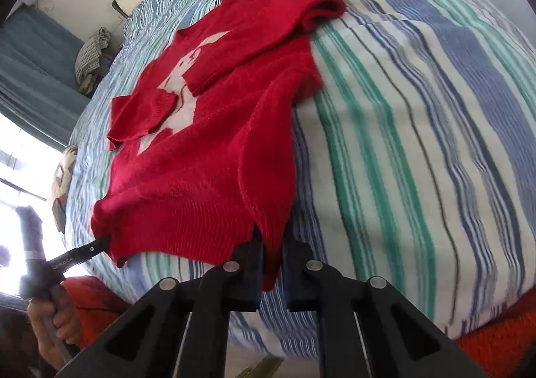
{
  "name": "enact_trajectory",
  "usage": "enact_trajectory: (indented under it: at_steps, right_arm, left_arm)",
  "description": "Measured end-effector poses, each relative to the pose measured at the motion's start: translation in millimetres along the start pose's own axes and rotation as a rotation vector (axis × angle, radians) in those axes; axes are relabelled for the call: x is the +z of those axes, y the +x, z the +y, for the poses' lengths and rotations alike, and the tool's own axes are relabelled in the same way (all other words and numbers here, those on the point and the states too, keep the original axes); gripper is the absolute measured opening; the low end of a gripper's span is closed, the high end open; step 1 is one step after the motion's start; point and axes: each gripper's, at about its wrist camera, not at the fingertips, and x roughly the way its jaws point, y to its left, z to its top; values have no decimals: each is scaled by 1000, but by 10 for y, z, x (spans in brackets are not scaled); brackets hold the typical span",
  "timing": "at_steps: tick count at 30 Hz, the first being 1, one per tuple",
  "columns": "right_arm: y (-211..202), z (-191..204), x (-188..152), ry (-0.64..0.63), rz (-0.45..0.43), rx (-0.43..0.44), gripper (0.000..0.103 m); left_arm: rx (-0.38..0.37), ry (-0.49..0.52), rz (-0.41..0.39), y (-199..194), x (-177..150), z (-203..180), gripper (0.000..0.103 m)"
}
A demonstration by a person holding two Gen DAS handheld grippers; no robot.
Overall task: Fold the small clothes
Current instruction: 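Grasp the sweater hem with both tools and pull it straight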
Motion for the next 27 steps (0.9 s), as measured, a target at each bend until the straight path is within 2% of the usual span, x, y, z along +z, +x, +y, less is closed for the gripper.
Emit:
enact_trajectory:
  at_steps: [1,3,5,6,8,10,12,13,15,16,17,19,23,25,27]
  right_arm:
    - [-125,-54,-88,13,8,0,9]
    - [-273,-156,-231,20,18,-48,10]
    - [-285,-275,-303,38,32,-94,17]
    - [-271,-351,-315,67,39,-82,31]
    - [-279,-463,-304,129,19,-22,40]
    - [-271,-458,-288,136,5,51,40]
    - [-152,-393,-261,123,19,120,40]
    - [-51,-343,-255,113,40,131,40]
    - [214,-226,-256,79,107,160,39]
    - [300,-156,-268,51,122,157,35]
    - [333,-76,-262,12,120,131,5]
    - [254,12,-274,-28,110,78,5]
    - [7,-59,-353,-28,100,-62,4]
    - [109,-131,-366,-14,129,-87,4]
    - [292,-192,-346,4,151,-102,4]
  left_arm:
    - [-20,25,12,-75,-81,41,9]
    - [30,68,27,-147,-210,112,20]
    - [85,75,18,-185,-302,219,61]
    - [88,59,1,-213,-335,288,66]
    - [46,-11,-20,-242,-360,430,67]
    - [-34,-89,-27,-203,-340,539,72]
    - [-52,-113,-17,-75,-301,498,72]
    - [-51,-103,-1,18,-278,424,71]
    - [-56,-67,33,178,-249,257,56]
    - [-61,-34,54,261,-235,151,14]
    - [-57,5,74,316,-239,61,2]
    - [15,51,45,266,-288,-14,2]
    - [87,33,17,138,-432,112,2]
    - [101,29,40,248,-453,132,2]
    - [146,64,36,333,-454,63,2]
